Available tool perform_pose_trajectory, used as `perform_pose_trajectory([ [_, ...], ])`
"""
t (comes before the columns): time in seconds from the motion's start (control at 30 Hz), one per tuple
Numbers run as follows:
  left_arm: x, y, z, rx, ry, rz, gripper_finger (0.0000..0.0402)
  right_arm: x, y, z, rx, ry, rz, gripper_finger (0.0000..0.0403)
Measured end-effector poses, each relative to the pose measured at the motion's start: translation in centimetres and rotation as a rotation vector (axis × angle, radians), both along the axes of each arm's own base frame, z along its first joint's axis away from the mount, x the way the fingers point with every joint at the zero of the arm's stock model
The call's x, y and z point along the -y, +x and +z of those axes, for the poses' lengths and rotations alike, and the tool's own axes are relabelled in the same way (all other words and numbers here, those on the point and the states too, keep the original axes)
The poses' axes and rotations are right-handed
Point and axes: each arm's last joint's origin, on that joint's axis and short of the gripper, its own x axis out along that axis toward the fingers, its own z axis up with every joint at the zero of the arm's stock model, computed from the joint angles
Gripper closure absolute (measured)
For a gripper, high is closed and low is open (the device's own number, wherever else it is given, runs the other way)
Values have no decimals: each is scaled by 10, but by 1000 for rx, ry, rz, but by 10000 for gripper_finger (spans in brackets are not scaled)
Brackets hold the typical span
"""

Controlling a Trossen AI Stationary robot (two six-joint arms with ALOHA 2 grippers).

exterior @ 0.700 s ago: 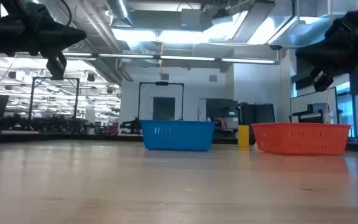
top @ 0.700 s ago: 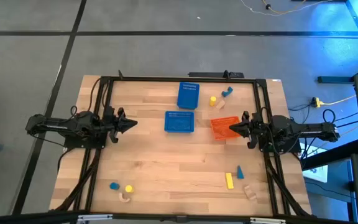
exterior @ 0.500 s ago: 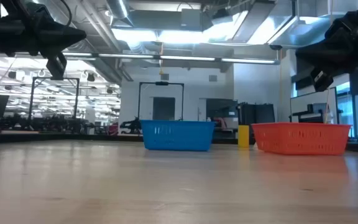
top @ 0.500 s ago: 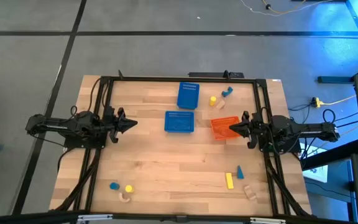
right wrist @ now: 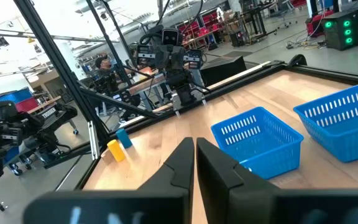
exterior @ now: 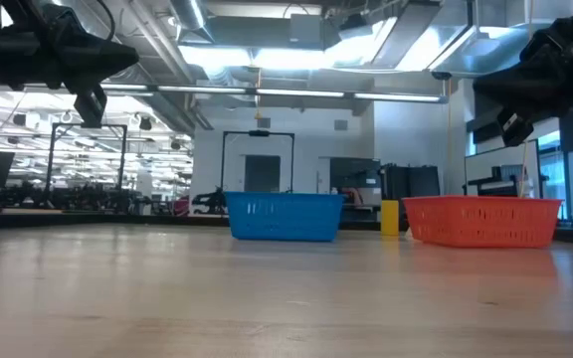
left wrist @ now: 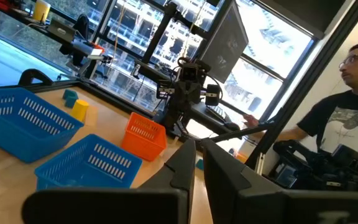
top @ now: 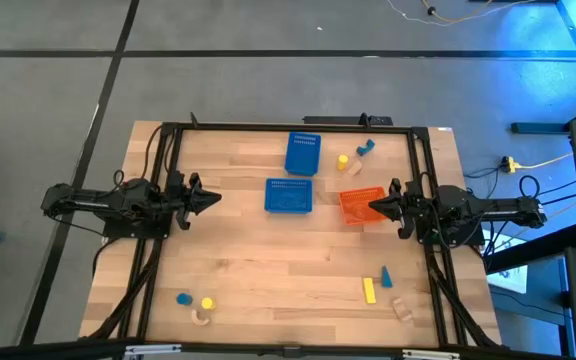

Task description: Sort & place blocks by color

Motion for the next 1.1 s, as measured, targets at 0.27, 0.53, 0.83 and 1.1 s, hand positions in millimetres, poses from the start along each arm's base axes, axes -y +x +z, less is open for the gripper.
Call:
perform_pose_trajectory([
  [0.27,0,0,0,0,0,0,373,0,0,0,0,0,0,382],
  [0.53,0,0,0,0,0,0,385,0,0,0,0,0,0,382],
  [0.83,0,0,0,0,0,0,397,0,0,0,0,0,0,382],
  [1.1,0,0,0,0,0,0,399,0,0,0,0,0,0,382],
])
